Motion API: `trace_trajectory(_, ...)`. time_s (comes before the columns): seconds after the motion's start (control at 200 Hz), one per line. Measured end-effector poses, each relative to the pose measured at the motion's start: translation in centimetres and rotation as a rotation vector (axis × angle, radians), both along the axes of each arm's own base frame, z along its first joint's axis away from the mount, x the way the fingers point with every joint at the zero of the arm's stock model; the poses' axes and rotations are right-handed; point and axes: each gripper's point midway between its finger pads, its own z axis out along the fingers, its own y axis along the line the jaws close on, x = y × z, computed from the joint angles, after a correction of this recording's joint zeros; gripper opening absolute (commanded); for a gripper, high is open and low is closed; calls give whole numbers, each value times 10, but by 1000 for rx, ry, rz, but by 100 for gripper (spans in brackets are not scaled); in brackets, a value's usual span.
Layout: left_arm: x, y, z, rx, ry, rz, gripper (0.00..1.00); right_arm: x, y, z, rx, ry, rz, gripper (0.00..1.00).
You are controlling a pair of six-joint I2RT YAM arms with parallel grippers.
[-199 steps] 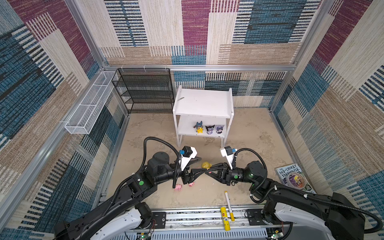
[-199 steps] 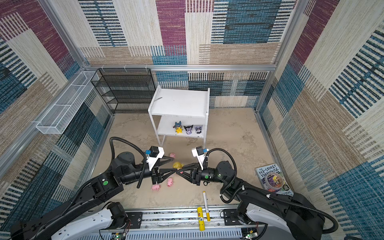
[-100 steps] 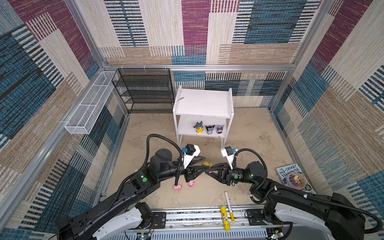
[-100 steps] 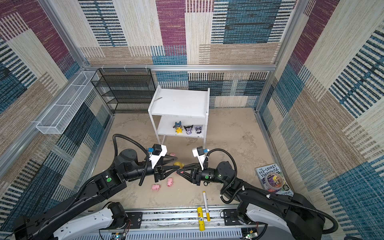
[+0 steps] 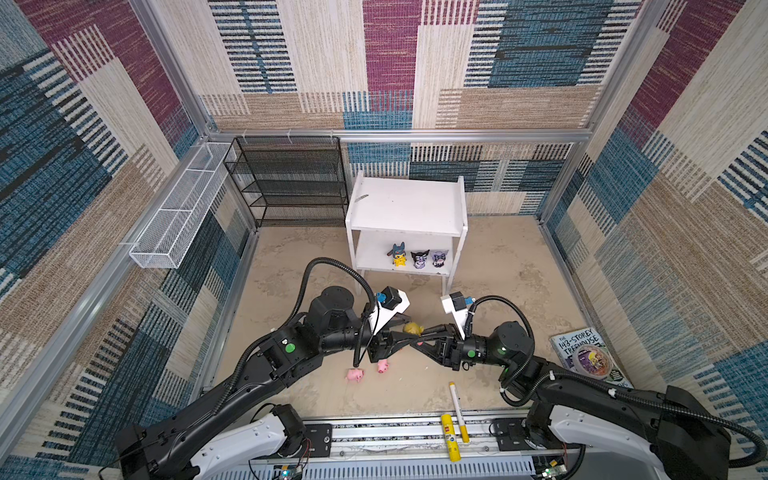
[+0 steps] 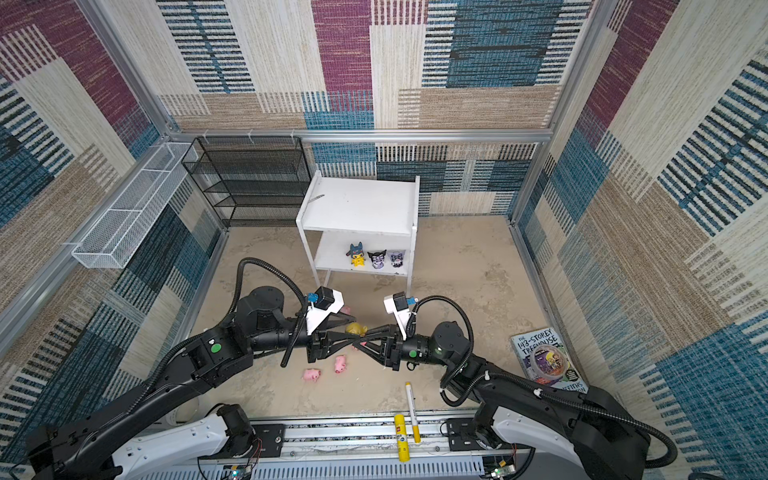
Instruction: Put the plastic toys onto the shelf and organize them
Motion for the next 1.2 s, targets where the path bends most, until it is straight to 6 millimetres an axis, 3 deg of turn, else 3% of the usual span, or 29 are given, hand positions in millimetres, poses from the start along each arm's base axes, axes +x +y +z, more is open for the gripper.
trace_trajectory(0.406, -3, 5, -5, 69, -12, -21, 29, 1, 1, -4, -18, -11, -2, 21)
trace_trajectory(0.521, -3, 6, -6, 85, -16, -26, 27, 1, 1, -5, -21, -13, -2, 25)
trace_trajectory(0.786, 5, 9, -2, 119, -47, -18, 24, 5, 1, -9, -41, -24, -24, 44)
trace_trajectory(0.931, 24, 16, -5, 185, -99, 46, 21, 5, -1, -21, -76, -18, -38, 49)
trace_trajectory(1.072, 59, 28, -15, 270, -139, 149, 23, 7, -7, -26, -99, -19, -71, 56)
trace_trajectory(1.202, 93, 39, -25, 342, -151, 230, 24, 7, -13, -27, -112, -34, -99, 74)
